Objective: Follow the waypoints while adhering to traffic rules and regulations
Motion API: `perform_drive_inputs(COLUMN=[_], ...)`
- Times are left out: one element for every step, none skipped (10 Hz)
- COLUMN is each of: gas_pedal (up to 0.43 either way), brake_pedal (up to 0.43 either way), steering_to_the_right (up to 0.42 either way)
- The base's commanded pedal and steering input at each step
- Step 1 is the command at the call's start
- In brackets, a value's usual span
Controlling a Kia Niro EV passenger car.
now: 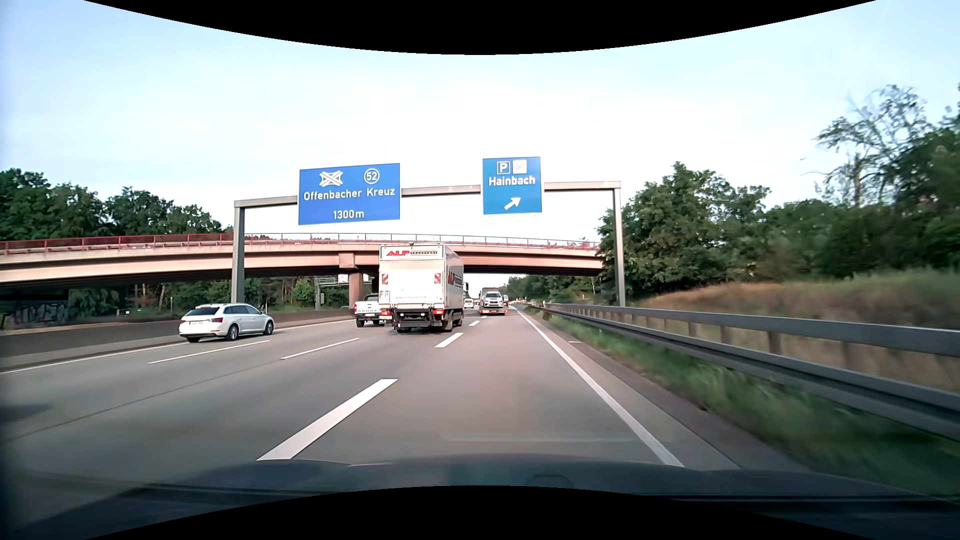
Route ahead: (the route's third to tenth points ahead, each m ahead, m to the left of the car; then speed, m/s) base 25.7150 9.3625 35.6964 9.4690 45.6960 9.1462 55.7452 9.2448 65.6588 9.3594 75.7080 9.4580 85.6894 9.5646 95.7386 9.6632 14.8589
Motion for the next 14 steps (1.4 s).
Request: perform_drive_inputs(gas_pedal=[0.079,0.079,0.079,0.079,0.079,0.079,0.079,0.079,0.079,0.079,0.079,0.079,0.079,0.079], brake_pedal=[0.0,0.0,0.0,0.0,0.0,0.0,0.0,0.0,0.0,0.0,0.0,0.0,0.0,0.0], steering_to_the_right=[-0.005,-0.005,-0.005,-0.005,-0.005,-0.005,-0.005,-0.005,-0.005,-0.005,-0.005,-0.005,-0.005,-0.005])
